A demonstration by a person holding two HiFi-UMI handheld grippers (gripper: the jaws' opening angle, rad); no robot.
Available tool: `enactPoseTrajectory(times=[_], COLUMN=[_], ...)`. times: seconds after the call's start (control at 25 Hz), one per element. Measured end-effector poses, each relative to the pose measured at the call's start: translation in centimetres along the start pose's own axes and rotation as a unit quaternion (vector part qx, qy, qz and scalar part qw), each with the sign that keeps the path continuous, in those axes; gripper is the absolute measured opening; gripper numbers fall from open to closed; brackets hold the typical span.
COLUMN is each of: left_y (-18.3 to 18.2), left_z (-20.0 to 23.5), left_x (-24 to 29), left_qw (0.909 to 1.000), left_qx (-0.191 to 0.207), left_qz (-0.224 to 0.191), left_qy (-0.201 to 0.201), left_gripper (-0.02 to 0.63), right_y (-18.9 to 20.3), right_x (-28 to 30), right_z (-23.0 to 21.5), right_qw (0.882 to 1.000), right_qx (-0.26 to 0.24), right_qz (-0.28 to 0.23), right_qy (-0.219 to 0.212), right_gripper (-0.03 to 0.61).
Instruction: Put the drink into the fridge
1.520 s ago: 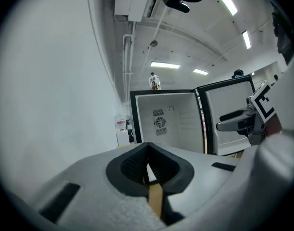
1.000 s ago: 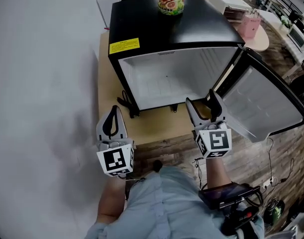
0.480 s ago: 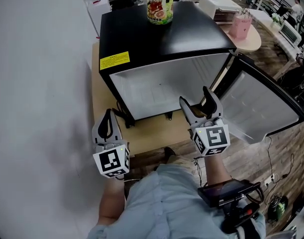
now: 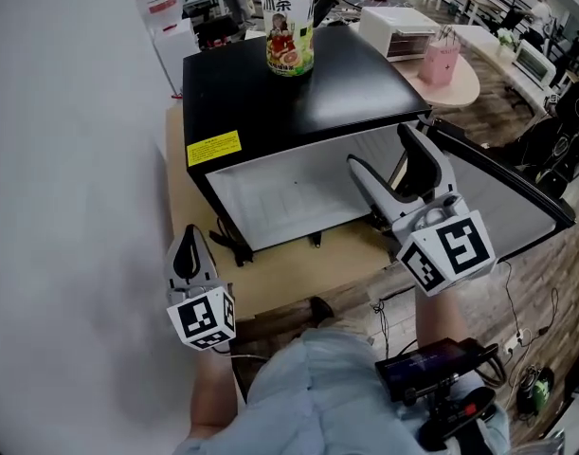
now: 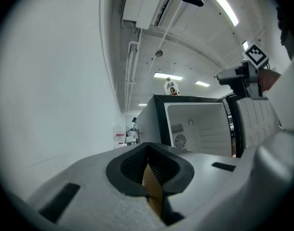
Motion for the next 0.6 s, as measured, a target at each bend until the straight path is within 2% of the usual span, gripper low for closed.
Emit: enactPoseTrajectory(times=[0.2,0.4,0.6], left_y=[1.6,3.0,3.6], left_z=[1.1,2.2,3.0], left_x=[-0.2,0.3,1.0], left_qw=[0.9997,0.9990,0.9981], left_qx=[-0.012,-0.029,-0.039], left_qz=[0.017,0.029,0.031], left_qy=[-0.009,-0.020,-0.035], left_gripper=[0.009,0.009,0.009], right_y=[-4.1,-4.7,-5.0], right_x=[3.4,8.8,14.8], right_z=[-0.6,-1.5,-2.7], right_qw=[0.999,0.999,0.998], right_qx=[0.008,0.000,0.016], right_qz=[-0.029,0.000,0.018], right_qy=[-0.024,-0.036,-0.052], right_gripper=[0.359,0.359,0.368])
Point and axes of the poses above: the fingertips, and each gripper's own axes: x forward along the fingers, z to its left, y out of its underside, the point moved 6 cm from there along -x, backward along the fingers, and after that the axes turned 2 degrees about y, right-handed, at the moved point
